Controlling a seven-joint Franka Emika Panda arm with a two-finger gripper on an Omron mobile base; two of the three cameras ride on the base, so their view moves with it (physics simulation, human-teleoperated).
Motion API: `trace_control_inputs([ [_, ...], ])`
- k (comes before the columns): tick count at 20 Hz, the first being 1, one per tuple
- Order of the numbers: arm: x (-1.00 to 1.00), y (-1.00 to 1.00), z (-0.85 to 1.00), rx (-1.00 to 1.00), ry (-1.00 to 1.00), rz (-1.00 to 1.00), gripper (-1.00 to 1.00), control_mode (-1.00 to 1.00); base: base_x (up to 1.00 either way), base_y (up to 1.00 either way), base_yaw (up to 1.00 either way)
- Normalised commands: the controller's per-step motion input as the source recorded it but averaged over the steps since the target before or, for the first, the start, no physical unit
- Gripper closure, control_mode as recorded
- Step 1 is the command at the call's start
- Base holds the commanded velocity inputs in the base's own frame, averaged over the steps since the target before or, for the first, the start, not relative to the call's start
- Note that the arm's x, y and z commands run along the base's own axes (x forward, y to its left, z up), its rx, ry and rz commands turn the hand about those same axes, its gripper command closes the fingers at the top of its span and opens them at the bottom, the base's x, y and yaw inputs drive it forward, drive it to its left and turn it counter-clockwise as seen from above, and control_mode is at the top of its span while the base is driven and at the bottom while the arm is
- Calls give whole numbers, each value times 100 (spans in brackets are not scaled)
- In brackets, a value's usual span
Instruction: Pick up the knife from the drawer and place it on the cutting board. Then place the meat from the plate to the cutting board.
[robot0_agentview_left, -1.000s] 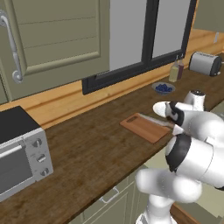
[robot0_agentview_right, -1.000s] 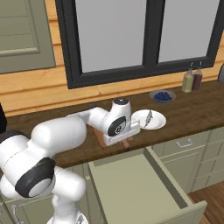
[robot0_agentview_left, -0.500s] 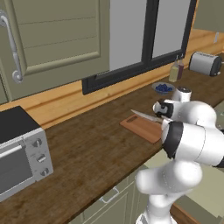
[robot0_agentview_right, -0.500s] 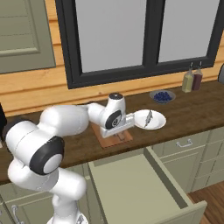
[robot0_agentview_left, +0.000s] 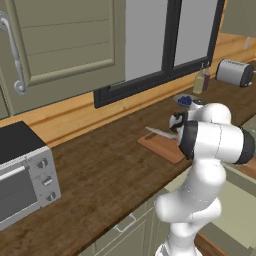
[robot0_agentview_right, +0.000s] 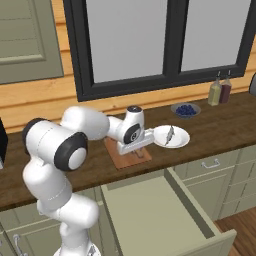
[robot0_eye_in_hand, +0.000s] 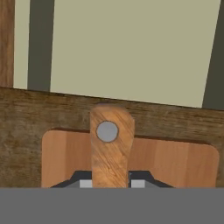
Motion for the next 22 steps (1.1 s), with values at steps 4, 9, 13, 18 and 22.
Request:
trace_control_inputs([
  [4, 46, 0, -26, 0, 1, 0, 100, -100, 0, 0, 0],
  [9, 40, 0, -15, 0, 2, 0, 100, -100, 0, 0, 0],
  [13, 14, -17, -26, 0, 3, 0, 100, -100, 0, 0, 0],
  [18, 2, -34, -20, 0, 0, -2, 100, -100, 0, 0, 0],
  [22, 9, -8, -26, 0, 0, -1, 100, -100, 0, 0, 0],
])
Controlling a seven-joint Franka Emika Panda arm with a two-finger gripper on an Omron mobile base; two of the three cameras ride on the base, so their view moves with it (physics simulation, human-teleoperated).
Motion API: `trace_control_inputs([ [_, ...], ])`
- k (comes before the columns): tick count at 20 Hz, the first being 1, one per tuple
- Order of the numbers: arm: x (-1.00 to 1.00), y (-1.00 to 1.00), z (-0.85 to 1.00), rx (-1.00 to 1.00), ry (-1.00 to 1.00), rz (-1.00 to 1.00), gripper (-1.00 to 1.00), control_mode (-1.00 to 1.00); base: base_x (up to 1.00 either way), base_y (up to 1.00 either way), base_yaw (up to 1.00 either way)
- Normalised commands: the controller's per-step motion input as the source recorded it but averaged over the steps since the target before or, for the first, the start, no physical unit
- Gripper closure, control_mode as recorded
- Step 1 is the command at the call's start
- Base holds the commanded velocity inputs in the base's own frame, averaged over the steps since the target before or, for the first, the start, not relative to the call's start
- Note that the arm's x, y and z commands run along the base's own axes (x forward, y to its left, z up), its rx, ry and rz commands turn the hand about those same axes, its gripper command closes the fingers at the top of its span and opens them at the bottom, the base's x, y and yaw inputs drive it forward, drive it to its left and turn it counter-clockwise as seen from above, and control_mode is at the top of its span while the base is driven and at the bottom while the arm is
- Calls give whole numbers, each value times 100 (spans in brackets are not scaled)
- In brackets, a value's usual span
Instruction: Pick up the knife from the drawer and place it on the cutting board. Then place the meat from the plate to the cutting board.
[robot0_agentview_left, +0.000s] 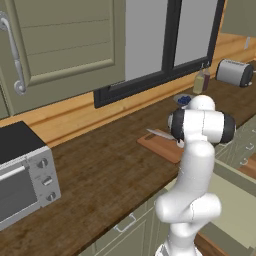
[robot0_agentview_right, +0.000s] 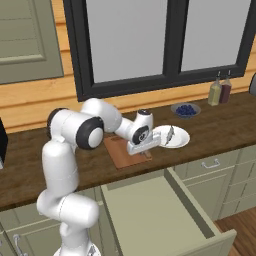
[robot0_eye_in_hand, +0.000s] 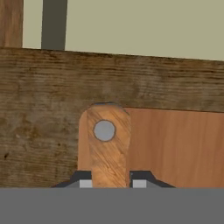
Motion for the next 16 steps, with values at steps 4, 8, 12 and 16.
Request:
trace_control_inputs([
  [4, 3, 5, -27, 0, 0, -3, 100, -100, 0, 0, 0],
  [8, 0, 1, -33, 0, 0, -3, 100, -100, 0, 0, 0],
  [12, 0, 22, -16, 0, 0, -5, -100, -100, 0, 0, 0],
  [16, 0, 18, 6, 0, 0, -5, -100, -100, 0, 0, 0],
])
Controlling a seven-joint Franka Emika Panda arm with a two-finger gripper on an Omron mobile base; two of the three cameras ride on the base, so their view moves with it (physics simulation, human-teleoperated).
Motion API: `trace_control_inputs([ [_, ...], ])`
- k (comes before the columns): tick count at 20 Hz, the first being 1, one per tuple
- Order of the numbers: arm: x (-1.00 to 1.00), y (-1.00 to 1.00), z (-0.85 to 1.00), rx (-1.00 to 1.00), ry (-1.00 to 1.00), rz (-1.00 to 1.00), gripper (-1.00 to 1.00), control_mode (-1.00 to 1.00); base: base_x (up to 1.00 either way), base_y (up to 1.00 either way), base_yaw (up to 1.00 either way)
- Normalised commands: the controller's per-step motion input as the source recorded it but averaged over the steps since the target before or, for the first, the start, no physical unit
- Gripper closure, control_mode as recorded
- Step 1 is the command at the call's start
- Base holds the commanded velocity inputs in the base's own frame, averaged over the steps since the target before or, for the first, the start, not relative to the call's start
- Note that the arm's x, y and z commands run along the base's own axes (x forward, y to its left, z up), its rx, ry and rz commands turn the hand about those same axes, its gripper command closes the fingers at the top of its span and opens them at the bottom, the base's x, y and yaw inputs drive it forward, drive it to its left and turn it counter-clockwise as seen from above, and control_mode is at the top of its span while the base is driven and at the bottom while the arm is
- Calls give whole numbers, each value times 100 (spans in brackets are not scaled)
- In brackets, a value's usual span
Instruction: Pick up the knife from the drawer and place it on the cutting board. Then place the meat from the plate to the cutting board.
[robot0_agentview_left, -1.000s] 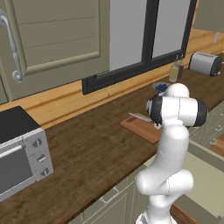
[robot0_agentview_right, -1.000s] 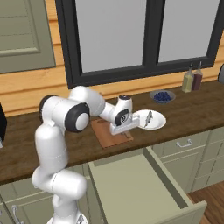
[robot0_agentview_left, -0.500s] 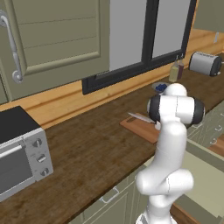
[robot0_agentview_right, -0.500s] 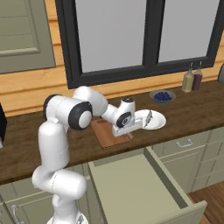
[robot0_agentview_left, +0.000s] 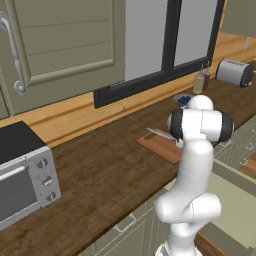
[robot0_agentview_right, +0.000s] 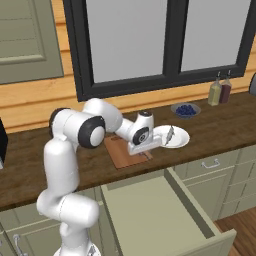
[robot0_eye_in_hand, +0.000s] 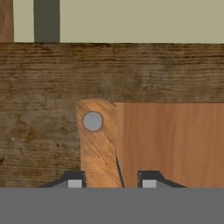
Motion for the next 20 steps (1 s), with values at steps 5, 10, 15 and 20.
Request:
trace_control_inputs([
  [5, -9, 7, 21, 0, 0, -6, -100, -100, 0, 0, 0],
  [10, -14, 0, 39, 0, -1, -6, -100, -100, 0, 0, 0],
  [15, 0, 0, 58, 0, -11, -12, -100, -100, 0, 0, 0],
  [20, 24, 0, 36, -2, -5, -31, -100, -100, 0, 0, 0],
])
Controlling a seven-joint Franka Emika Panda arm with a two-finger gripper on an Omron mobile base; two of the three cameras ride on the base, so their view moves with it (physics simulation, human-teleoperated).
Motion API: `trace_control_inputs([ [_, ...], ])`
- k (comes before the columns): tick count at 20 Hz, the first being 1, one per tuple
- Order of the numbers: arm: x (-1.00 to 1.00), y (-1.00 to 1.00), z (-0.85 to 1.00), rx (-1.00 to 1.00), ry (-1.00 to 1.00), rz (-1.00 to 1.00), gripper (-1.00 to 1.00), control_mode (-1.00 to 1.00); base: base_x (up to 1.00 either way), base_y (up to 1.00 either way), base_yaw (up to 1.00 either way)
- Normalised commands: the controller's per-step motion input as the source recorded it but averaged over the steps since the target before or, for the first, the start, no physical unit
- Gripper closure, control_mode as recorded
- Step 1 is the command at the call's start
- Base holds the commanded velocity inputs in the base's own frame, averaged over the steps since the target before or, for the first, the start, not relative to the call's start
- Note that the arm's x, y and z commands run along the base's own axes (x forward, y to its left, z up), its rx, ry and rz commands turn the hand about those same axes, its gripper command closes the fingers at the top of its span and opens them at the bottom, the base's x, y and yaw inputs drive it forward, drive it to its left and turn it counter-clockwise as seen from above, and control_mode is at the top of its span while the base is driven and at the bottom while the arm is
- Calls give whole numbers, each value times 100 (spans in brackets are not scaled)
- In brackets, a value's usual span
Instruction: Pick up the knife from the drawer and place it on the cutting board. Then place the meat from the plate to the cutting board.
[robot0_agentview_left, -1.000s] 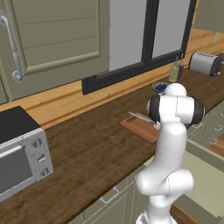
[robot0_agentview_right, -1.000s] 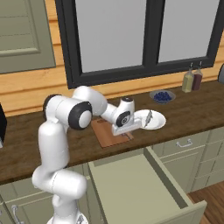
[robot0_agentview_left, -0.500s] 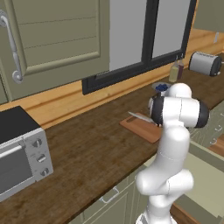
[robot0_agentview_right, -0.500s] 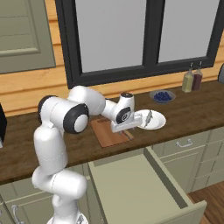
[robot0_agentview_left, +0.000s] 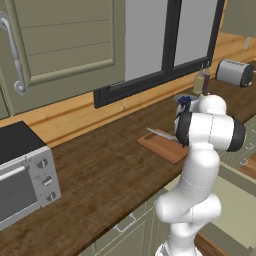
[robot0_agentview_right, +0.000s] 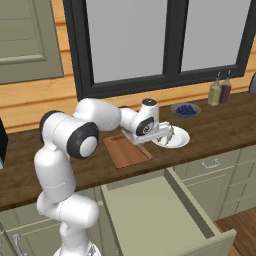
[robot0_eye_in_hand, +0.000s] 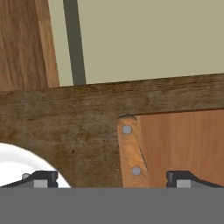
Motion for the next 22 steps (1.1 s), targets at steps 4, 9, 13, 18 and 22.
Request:
trace_control_inputs([
  [4, 14, 0, 40, 0, 0, -39, -100, -100, 0, 0, 0],
  [9, 18, 1, 41, 0, 0, -37, -100, -100, 0, 0, 0],
  [13, 15, 39, 21, 0, 0, -31, -100, -100, 0, 0, 0],
  [18, 22, 40, 7, 0, -2, -29, -100, -100, 0, 0, 0],
  [22, 1, 16, 0, -4, -1, 31, -100, -100, 0, 0, 0],
])
